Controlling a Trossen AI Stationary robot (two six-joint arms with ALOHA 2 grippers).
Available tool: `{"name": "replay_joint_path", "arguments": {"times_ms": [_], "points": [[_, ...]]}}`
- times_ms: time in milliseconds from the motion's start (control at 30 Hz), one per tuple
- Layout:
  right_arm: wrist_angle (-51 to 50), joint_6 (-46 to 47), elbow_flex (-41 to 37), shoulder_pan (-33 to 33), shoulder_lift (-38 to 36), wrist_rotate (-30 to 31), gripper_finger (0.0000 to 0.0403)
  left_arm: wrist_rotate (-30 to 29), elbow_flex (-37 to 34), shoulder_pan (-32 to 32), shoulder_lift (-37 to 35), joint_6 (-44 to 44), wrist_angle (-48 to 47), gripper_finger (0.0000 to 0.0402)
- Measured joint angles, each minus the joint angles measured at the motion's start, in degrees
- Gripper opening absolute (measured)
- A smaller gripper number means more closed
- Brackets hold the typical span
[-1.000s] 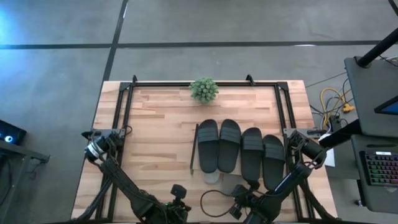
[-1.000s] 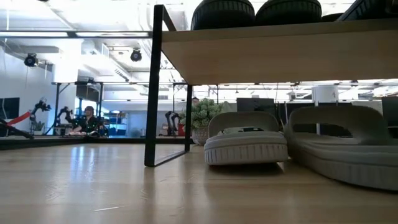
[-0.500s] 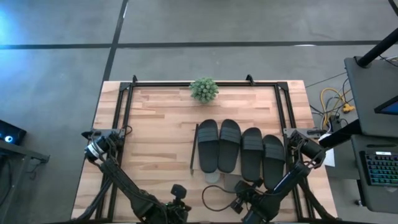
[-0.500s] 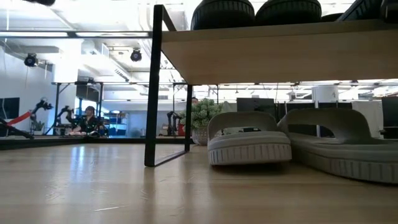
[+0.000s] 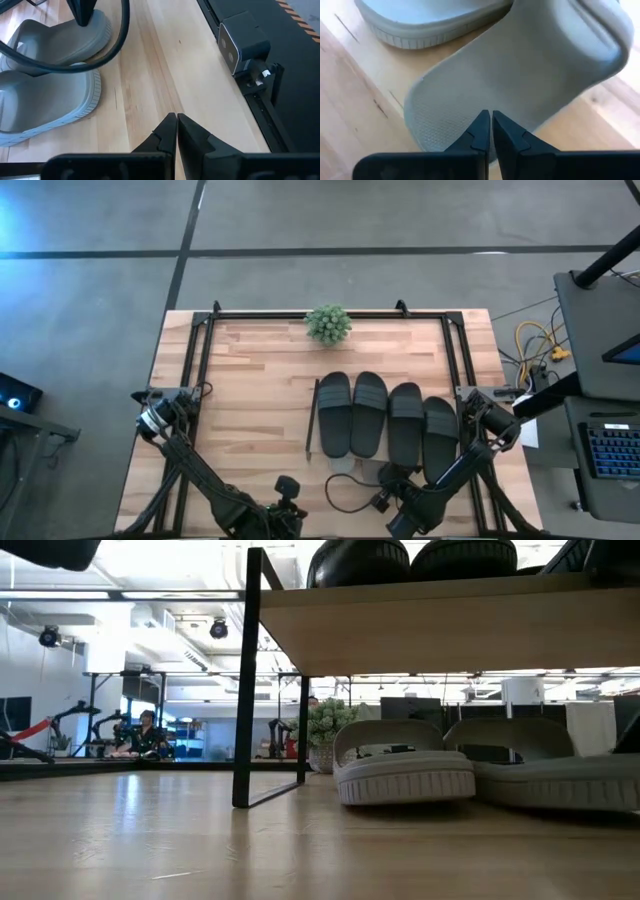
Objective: Pick and place slides into the shelf
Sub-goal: Put the white slipper under the shelf
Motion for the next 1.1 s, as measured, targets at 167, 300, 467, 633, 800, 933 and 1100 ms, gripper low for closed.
{"name": "replay_joint_path", "arguments": {"times_ms": [167, 300, 467, 633, 800, 933, 1100], "points": [[0.53, -0.08, 3.00, 0.72, 0.00, 2.42, 0.0013, 0.02, -0.07, 0.00, 0.00, 0.02, 0.02, 0.0000], [0.45, -2.50, 5.58, 1.20, -0.02, 2.67, 0.0013, -0.08, -0.09, 0.10, 0.00, 0.02, 0.02, 0.0000], [0.55, -4.31, 8.42, 2.41, -0.06, 2.71, 0.0013, -0.26, -0.09, 0.15, 0.00, 0.04, 0.03, 0.0000], [0.72, -8.20, 10.20, 3.55, -0.22, -1.95, 0.0013, -0.45, -0.09, 0.15, 0.00, 0.05, 0.03, 0.0000], [0.67, -6.69, 7.72, 3.48, -0.26, -8.14, 0.0013, -1.11, -0.09, 0.26, 0.00, 0.13, 0.04, 0.0000], [0.50, -4.12, 4.86, 3.48, -0.47, -10.60, 0.0013, -1.16, -0.09, 0.37, 0.00, 0.13, 0.09, 0.0000], [2.64, -3.78, 2.69, 3.50, -0.50, -12.91, 0.0013, -1.16, -0.09, 0.37, 0.00, 0.11, 0.33, 0.0000]]}}
